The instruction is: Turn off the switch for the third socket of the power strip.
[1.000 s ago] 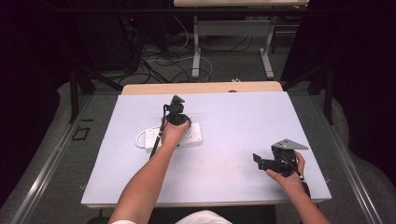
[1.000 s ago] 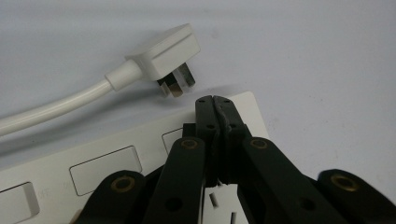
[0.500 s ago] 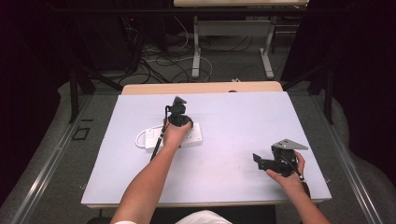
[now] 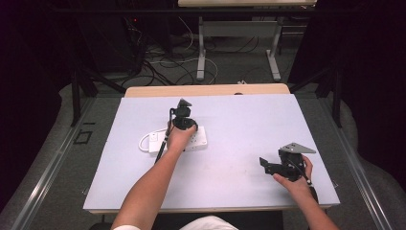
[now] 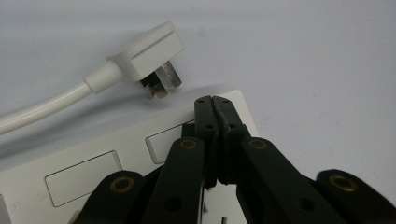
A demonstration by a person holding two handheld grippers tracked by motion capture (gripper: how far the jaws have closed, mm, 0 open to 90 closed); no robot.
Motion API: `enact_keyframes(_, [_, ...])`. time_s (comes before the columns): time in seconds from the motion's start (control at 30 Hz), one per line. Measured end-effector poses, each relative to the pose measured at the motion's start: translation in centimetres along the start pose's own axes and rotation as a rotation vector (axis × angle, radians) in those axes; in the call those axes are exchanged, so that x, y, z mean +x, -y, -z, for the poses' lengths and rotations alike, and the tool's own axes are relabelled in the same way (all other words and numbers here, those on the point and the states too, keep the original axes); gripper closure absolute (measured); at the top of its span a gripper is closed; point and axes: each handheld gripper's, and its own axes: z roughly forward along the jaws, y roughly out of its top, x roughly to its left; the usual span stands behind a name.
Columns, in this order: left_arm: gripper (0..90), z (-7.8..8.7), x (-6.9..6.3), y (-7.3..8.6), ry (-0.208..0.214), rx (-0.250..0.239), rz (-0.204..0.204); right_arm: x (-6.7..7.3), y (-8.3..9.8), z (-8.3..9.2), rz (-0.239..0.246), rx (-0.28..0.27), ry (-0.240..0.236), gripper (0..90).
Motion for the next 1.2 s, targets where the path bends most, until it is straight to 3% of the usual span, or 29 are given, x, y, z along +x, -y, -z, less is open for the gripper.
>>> enact_keyframes(0.17, [87.7,0.1,0.1,0.0,-0.016,-0.011,-0.013,-0.1,0.1,0.0,0.003,0.002,0.001,15.6])
enact_keyframes(0.27, [86.3,0.2,0.2,0.0,-0.026,-0.043,-0.004,-0.3,0.2,-0.1,-0.005,0.003,0.003,15.6])
enact_keyframes(0.57, [84.5,0.6,0.3,-0.2,-0.016,-0.085,-0.017,-0.4,0.2,-0.1,-0.004,0.005,0.004,15.6])
enact_keyframes(0.93, [74.8,1.3,0.1,-0.2,0.002,-0.097,-0.042,-0.4,0.1,-0.3,-0.017,0.003,0.008,15.5])
enact_keyframes(1.2, [63.7,2.1,-0.5,-0.2,-0.005,-0.137,-0.084,-0.4,0.1,-0.3,-0.004,0.002,-0.001,15.5])
